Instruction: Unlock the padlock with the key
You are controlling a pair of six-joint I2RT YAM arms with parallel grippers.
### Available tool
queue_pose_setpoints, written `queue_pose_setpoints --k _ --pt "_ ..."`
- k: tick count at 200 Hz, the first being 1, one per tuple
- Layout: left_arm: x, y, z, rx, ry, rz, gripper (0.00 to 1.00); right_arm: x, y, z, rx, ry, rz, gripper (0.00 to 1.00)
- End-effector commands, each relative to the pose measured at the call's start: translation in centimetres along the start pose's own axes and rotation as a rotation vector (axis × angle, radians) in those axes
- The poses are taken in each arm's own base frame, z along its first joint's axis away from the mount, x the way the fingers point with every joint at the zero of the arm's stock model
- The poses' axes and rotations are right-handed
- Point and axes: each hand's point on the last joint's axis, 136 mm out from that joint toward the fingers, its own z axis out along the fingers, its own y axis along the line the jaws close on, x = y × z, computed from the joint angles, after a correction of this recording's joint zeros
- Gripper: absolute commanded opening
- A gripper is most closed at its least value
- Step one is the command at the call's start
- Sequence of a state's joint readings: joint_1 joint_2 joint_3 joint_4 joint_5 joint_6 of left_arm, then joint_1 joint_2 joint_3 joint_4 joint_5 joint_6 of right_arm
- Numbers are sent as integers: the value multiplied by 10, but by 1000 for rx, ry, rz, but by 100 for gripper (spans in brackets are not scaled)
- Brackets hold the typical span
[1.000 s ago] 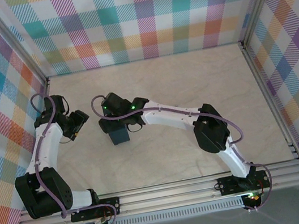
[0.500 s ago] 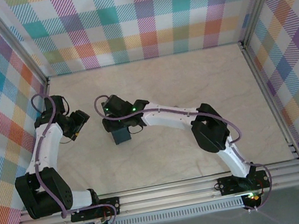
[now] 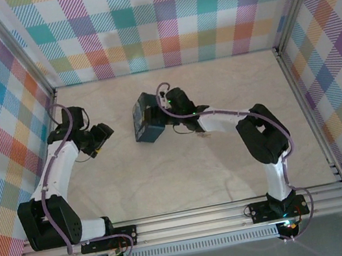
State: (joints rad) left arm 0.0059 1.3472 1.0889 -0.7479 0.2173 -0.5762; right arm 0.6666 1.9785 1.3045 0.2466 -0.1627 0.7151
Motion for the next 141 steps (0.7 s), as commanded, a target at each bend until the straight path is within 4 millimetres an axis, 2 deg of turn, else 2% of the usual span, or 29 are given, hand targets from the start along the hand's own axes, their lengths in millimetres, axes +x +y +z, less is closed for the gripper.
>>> queue_pose_setpoints --k 1,43,71,77,101,129,137,141 --pt "0 -12 3 26 -1 -8 69 14 -47 21 -7 31 47 85" --pt "-10 -28 3 39 -8 -7 69 5 -66 44 -9 50 48 91" --pt "-18 -35 -4 38 -26 2 69 0 -79 47 14 59 58 96" --pt "-19 -36 -6 38 -32 7 69 -1 -79 47 15 59 56 100" --pt "-23 -33 -8 6 -45 38 69 -6 -76 36 16 65 38 100" --pt "-38 -18 2 -62 -147 137 71 -22 -51 5 12 52 -51 100" --pt "-42 -17 4 -62 -174 175 75 -26 -45 -7 27 55 -83 100" --pt "-42 -16 6 -63 -184 183 82 -27 -45 -13 41 60 -99 100"
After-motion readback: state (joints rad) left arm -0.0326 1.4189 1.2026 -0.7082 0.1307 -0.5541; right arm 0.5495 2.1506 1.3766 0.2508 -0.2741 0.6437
